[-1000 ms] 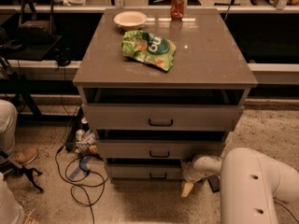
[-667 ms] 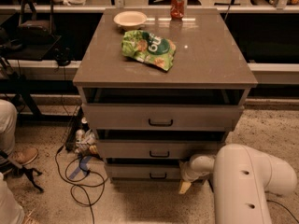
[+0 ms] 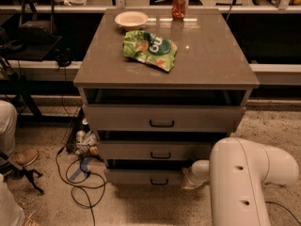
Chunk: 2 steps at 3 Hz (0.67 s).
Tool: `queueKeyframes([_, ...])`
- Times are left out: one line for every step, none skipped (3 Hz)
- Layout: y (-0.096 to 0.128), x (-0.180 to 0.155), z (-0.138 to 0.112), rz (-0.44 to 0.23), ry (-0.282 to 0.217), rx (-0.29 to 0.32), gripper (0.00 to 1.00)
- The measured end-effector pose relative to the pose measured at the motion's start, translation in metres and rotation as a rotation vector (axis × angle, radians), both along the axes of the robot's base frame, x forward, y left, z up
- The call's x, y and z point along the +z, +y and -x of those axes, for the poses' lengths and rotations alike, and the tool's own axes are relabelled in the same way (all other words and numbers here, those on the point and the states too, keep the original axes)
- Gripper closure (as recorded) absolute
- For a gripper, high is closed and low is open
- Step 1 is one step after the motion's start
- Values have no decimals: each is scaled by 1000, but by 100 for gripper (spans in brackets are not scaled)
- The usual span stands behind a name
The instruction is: Open bottom drawer
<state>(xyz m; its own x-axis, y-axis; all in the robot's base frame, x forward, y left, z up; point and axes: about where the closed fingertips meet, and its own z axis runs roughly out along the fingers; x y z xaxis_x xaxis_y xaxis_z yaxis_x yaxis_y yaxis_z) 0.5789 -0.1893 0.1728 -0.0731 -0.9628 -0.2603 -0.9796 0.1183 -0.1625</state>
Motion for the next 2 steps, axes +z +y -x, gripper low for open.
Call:
queueKeyframes([-1, 3, 2, 1, 4, -1, 83])
queueKeyframes([-1, 12, 2, 1, 4, -1, 100])
